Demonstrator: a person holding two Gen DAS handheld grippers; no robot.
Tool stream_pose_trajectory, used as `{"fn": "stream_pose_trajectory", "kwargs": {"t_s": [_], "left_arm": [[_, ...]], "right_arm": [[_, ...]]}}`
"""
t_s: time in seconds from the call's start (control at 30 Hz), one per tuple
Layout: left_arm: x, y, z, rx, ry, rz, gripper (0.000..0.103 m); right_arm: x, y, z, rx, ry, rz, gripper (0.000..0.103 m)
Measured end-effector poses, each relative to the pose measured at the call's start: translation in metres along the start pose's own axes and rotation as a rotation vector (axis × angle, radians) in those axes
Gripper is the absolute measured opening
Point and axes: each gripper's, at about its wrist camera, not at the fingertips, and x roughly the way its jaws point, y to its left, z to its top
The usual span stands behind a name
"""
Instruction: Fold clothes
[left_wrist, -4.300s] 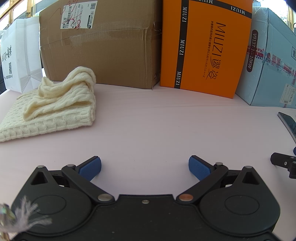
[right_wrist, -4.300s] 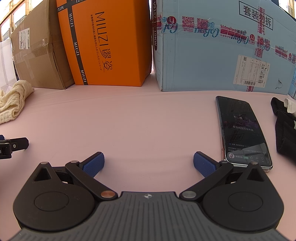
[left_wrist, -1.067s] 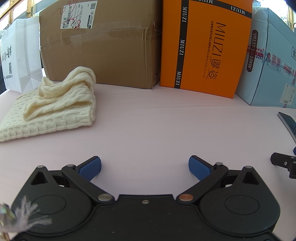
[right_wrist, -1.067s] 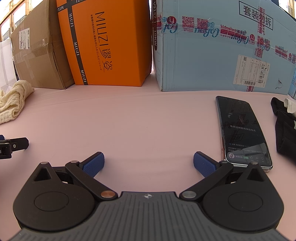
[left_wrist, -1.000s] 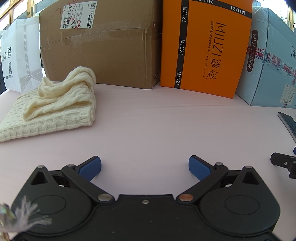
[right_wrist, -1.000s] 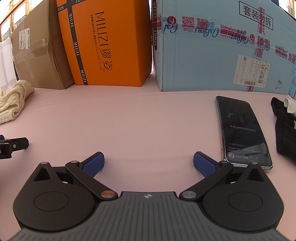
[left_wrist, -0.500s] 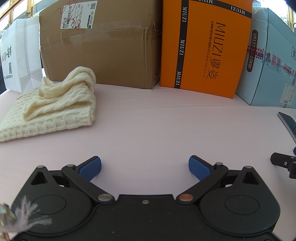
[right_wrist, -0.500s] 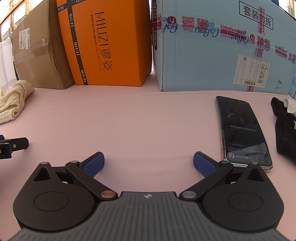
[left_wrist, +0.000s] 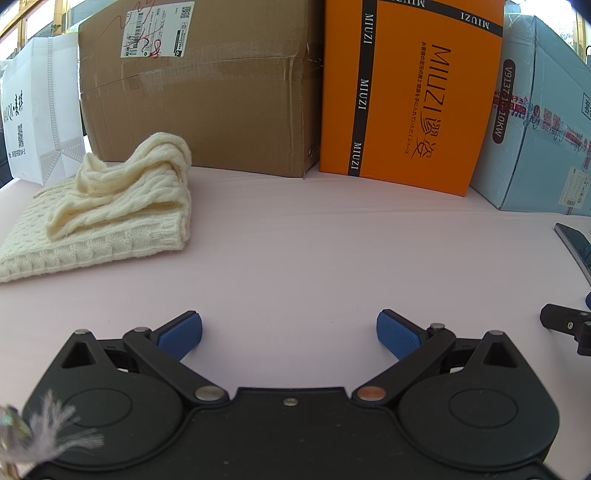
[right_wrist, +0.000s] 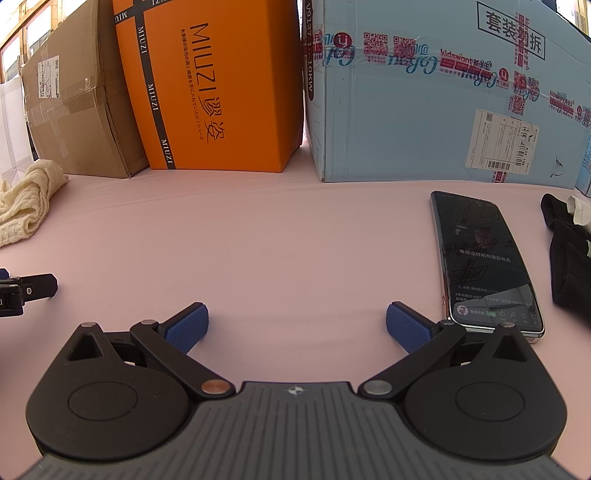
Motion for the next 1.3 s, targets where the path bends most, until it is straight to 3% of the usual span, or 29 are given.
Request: {"fn": "stream_pose_trajectory", "kwargs": {"t_s": [0.87, 1.3], "left_arm": [[0.0021, 0.0000, 0.0005, 0.014, 0.003, 0.010, 0.103], [-0.0025, 0.0045, -0.0005, -0.027, -0.018, -0.019, 0.103]], "right_arm": [[-0.0003, 0.0010, 0.0005, 0.000, 0.001, -0.001, 0.103], [-0.0019, 0.0028, 0.0022, -0.015, 0.005, -0.001, 0.103]]}}
